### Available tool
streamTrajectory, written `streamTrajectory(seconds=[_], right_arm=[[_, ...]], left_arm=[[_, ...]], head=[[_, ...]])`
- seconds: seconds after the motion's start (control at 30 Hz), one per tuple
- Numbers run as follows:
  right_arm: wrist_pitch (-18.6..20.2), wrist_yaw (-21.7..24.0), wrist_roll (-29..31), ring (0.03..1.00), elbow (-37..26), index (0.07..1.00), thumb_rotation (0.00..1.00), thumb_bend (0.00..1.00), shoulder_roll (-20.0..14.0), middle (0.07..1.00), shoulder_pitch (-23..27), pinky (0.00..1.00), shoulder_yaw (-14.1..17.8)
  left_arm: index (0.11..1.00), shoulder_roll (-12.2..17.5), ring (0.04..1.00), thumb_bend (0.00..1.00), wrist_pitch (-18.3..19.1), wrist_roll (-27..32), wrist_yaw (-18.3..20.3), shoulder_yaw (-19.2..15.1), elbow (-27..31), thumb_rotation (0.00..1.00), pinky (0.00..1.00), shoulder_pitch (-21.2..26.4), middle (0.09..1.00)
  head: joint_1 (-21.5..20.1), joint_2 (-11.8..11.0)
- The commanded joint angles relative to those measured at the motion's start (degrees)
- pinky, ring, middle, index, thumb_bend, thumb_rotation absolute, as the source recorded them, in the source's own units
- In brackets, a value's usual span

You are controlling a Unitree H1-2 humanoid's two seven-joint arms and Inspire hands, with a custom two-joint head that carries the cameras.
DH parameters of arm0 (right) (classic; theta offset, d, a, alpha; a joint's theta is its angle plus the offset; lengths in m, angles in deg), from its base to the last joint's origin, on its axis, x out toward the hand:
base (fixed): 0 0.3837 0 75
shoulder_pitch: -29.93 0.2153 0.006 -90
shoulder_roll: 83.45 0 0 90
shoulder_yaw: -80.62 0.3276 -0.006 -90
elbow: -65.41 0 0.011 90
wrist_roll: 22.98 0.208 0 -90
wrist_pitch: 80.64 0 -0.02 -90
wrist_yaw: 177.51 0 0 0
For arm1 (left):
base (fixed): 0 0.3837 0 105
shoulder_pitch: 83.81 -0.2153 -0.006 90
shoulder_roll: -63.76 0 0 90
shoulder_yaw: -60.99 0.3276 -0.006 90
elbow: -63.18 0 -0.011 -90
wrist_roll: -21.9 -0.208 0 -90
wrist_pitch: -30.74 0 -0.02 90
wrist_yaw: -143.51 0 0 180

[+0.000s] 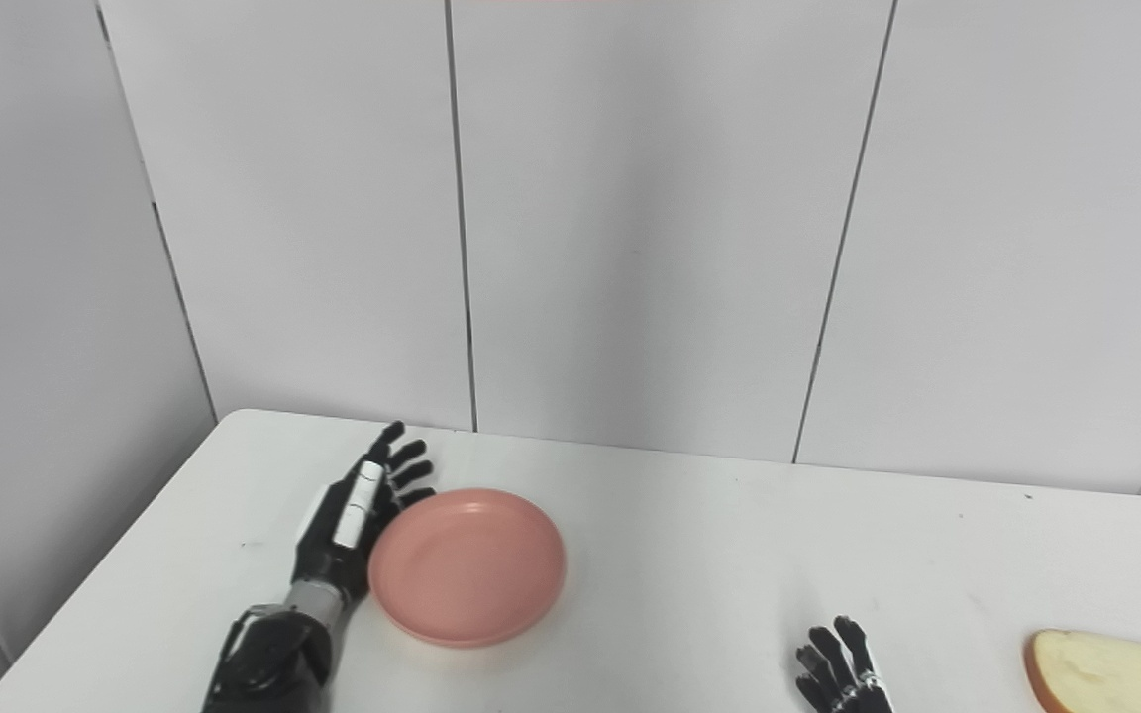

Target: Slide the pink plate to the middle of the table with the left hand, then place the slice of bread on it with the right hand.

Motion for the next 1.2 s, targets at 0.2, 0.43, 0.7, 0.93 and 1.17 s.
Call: streamTrajectory(seconds=[0.2, 0.43, 0.7, 0.93, 1.17], right_arm=[[-0.2, -0.2, -0.3, 0.914, 6.4, 0.958, 1.0, 0.81, 1.9, 0.928, -5.7, 0.94, -0.8], [0.3, -1.4, -1.7, 0.905, 5.0, 0.946, 1.0, 0.82, 2.7, 0.915, -6.1, 0.9, -1.5], [0.5, -3.1, -3.7, 0.864, 3.9, 0.907, 0.93, 0.84, 4.3, 0.872, -6.3, 0.85, -2.8], [1.0, -4.3, -5.0, 0.853, 2.5, 0.9, 0.91, 0.84, 5.4, 0.86, -6.6, 0.84, -4.1], [1.7, -6.5, -7.1, 0.865, 2.0, 0.893, 0.9, 0.85, 7.4, 0.873, -6.7, 0.85, -6.1]], left_arm=[[0.904, -4.0, 0.841, 0.9, 2.7, -2.5, -4.3, 1.5, 5.4, 0.84, 0.78, -1.6, 0.877], [0.913, -6.0, 0.848, 0.91, 5.2, -2.9, -5.2, 2.3, 6.9, 0.85, 0.75, -2.2, 0.872], [0.911, -8.1, 0.833, 0.89, 6.5, -2.9, -6.9, 2.8, 7.5, 0.84, 0.76, -2.5, 0.862], [0.923, -9.9, 0.855, 0.91, 8.3, -1.1, -6.4, 2.6, 8.6, 0.8, 0.81, -2.4, 0.871], [0.917, -10.9, 0.839, 0.91, 9.3, -2.7, -6.7, 4.0, 10.4, 0.84, 0.75, -2.4, 0.864]], head=[[-1.0, 0.6], [-5.3, 2.3], [-10.1, 4.5], [-13.1, 6.1], [-19.5, 6.5]])
